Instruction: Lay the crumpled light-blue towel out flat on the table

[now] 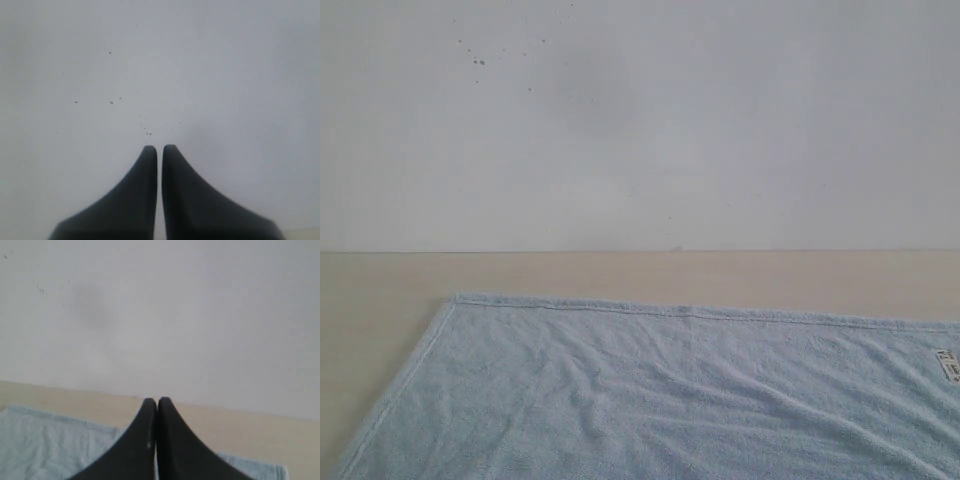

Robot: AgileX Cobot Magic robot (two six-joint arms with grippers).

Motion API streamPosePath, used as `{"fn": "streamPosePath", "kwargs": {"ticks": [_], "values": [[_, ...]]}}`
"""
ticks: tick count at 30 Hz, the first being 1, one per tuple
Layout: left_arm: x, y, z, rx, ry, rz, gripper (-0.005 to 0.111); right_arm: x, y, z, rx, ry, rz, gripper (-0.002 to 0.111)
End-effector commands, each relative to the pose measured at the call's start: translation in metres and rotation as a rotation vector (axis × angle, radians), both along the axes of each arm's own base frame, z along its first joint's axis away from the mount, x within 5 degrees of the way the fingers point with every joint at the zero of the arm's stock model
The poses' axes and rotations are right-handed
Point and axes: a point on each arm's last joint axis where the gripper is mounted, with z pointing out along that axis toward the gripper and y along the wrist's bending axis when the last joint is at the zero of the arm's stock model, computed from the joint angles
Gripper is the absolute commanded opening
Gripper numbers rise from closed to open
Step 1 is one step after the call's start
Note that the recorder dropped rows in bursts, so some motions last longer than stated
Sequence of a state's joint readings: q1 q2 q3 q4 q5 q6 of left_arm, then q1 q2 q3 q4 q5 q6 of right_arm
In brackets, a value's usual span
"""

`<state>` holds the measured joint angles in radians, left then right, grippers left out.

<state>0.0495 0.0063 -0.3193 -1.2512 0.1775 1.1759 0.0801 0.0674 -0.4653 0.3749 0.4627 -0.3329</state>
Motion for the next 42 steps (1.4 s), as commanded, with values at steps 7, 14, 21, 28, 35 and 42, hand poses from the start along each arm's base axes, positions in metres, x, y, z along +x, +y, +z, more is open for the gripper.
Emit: {"fn": "streamPosePath", "kwargs": {"ticks": [7, 14, 21, 28, 35, 42], "values": [[0.027, 0.005, -0.081, -0.105, 0.243, 0.022, 0.004, 0.016, -0.005, -0.045, 0.074, -0.037, -0.065, 0.000], [0.031, 0.006, -0.102, -0.096, 0.307, 0.030, 0.004, 0.030, -0.004, -0.092, 0.164, 0.140, -0.070, 0.000], [0.031, 0.006, -0.102, -0.091, 0.307, 0.033, 0.004, 0.036, -0.006, -0.125, 0.148, 0.187, -0.099, 0.000], [0.031, 0.006, -0.102, -0.091, 0.307, 0.033, 0.004, 0.036, -0.005, -0.123, 0.360, 0.211, -0.099, 0.000], [0.031, 0.006, -0.102, -0.091, 0.307, 0.033, 0.004, 0.036, -0.005, -0.123, 0.363, 0.212, -0.099, 0.000], [0.031, 0.007, -0.110, 0.102, 0.371, 0.085, 0.004, 0.036, -0.005, -0.123, 0.361, 0.211, -0.099, 0.000]]}}
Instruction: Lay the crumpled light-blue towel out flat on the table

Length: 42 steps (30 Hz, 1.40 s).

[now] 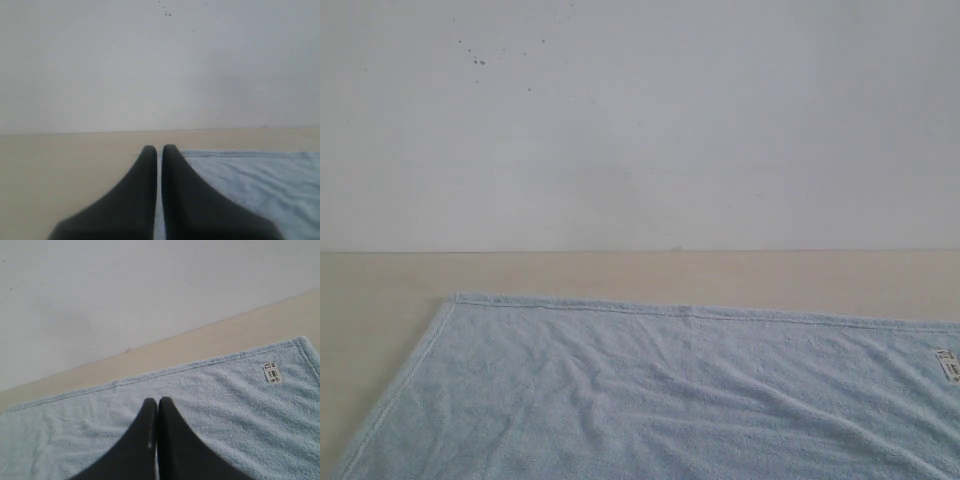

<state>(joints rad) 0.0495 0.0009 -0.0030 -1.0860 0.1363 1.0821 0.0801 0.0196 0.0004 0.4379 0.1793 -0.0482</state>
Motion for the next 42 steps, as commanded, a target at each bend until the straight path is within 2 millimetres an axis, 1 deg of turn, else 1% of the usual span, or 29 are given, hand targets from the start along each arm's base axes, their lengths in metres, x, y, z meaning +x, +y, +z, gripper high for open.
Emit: {"fn": "streamPosePath", "kwargs": {"ticks": [1, 2, 4, 8, 17, 18, 20, 22, 23, 24, 27, 42], "values": [[0.000, 0.000, -0.011, -0.041, 0.118, 0.008, 0.004, 0.000, 0.000, 0.001, 0.003, -0.007, -0.005, 0.000], [-0.003, 0.000, -0.026, -0.197, 0.292, 0.027, 0.004, 0.000, 0.000, 0.001, 0.003, -0.007, -0.005, 0.000], [-0.005, 0.003, -0.034, -0.225, 0.381, 0.083, 0.004, 0.000, 0.000, 0.001, 0.003, -0.007, -0.005, 0.000], [-0.003, 0.008, -0.029, -0.126, 0.318, 0.114, 0.004, 0.000, 0.000, 0.001, 0.003, -0.009, -0.005, 0.000], [-0.003, 0.008, -0.028, -0.124, 0.309, 0.115, 0.004, -0.001, 0.000, 0.000, -0.016, -0.006, 0.009, 0.000], [-0.003, 0.008, -0.028, -0.124, 0.309, 0.115, 0.004, -0.002, 0.001, -0.002, -0.065, 0.002, 0.021, 0.000], [-0.003, 0.008, -0.028, -0.124, 0.309, 0.115, 0.004, -0.002, -0.002, -0.005, -0.241, 0.011, 0.012, 0.000], [-0.003, 0.008, -0.028, -0.124, 0.309, 0.115, 0.004, -0.001, -0.009, -0.004, -0.557, -0.028, -0.031, 0.000], [-0.003, 0.008, -0.029, -0.131, 0.313, 0.116, 0.004, -0.001, -0.011, -0.003, -0.636, -0.036, -0.039, 0.000], [-0.003, 0.008, -0.027, -0.155, 0.295, 0.117, 0.004, -0.001, -0.011, -0.004, -0.647, -0.026, -0.039, 0.000], [-0.003, 0.008, -0.026, -0.157, 0.288, 0.117, 0.004, -0.003, -0.010, -0.013, -0.544, 0.085, -0.013, 0.000], [-0.003, 0.008, -0.026, -0.149, 0.288, 0.116, 0.004, -0.003, -0.010, -0.013, -0.543, 0.082, -0.013, 0.000]]}}
